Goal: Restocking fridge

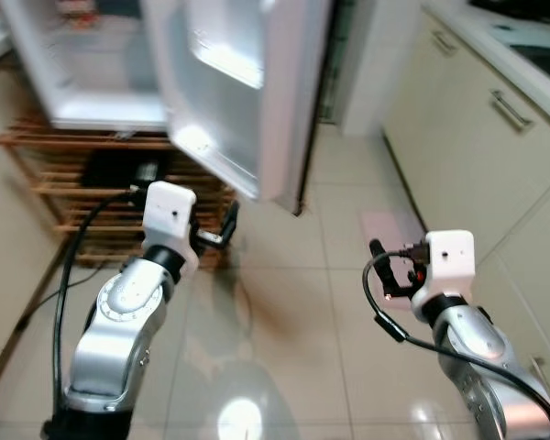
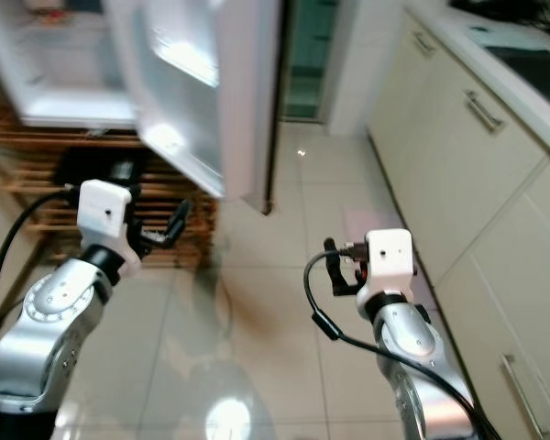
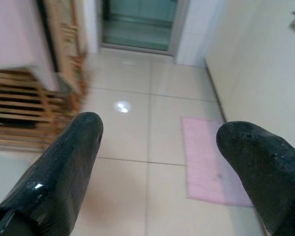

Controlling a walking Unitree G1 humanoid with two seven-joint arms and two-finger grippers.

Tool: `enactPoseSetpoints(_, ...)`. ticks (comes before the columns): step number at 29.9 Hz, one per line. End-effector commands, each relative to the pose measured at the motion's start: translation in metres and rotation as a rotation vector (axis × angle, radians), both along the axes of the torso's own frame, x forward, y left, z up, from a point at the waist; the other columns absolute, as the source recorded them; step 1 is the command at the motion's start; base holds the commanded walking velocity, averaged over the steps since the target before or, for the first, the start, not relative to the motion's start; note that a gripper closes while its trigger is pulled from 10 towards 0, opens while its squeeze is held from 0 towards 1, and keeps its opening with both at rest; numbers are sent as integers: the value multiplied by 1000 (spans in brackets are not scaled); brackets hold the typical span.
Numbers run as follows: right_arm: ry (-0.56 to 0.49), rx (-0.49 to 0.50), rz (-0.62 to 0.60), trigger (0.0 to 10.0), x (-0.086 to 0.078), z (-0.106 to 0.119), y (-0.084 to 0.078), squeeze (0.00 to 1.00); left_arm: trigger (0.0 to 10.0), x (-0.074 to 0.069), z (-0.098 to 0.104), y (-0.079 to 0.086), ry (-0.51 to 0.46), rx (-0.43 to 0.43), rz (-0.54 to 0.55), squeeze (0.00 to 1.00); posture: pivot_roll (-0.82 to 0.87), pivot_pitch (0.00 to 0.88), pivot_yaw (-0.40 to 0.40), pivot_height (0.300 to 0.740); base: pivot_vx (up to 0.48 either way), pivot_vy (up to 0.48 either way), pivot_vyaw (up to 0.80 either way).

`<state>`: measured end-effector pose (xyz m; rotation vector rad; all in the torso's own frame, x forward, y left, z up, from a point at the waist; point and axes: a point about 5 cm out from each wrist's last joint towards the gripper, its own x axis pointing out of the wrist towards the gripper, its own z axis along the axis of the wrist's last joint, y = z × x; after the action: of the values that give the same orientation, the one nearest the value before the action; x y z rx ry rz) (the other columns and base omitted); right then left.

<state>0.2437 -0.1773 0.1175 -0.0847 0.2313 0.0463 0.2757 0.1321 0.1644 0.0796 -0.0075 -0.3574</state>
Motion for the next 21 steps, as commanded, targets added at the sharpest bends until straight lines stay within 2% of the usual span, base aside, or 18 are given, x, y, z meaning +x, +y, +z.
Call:
enactPoseSetpoints(1, -23, 5, 34, 10000, 4, 3, 8, 0, 10000, -1, -1, 11, 7, 16, 36, 0, -12, 33, -40, 740, 281, 0, 0)
enactPoseSetpoints(3, -15, -39, 91, 10000, 6, 3, 13, 0, 10000, -1, 0, 11, 6, 21, 37, 0, -8, 33, -43, 740, 285, 0, 0)
enactPoseSetpoints(6, -38, -66, 118, 10000, 8, 6, 18, 0, 10000, -2, 1, 11, 2, 23, 38, 0, -3, 35, -47, 740, 285, 0, 800)
enactPoseSetpoints(9, -51, -7, 75, 10000, 10, 7, 18, 0, 10000, -3, 1, 12, 1, 36, 35, 0, 5, 38, -49, 740, 284, 0, 267)
enactPoseSetpoints(17, -63, -2, 15, 10000, 12, 6, 14, 0, 10000, -4, 1, 14, 4, 57, 22, 0, 12, 36, -29, 740, 284, 0, 0)
enactPoseSetpoints(21, -77, 9, -46, 10000, 13, 5, 10, 0, 10000, 2, 4, 14, -3, 65, 8, 0, 9, 30, -9, 740, 284, 0, 0)
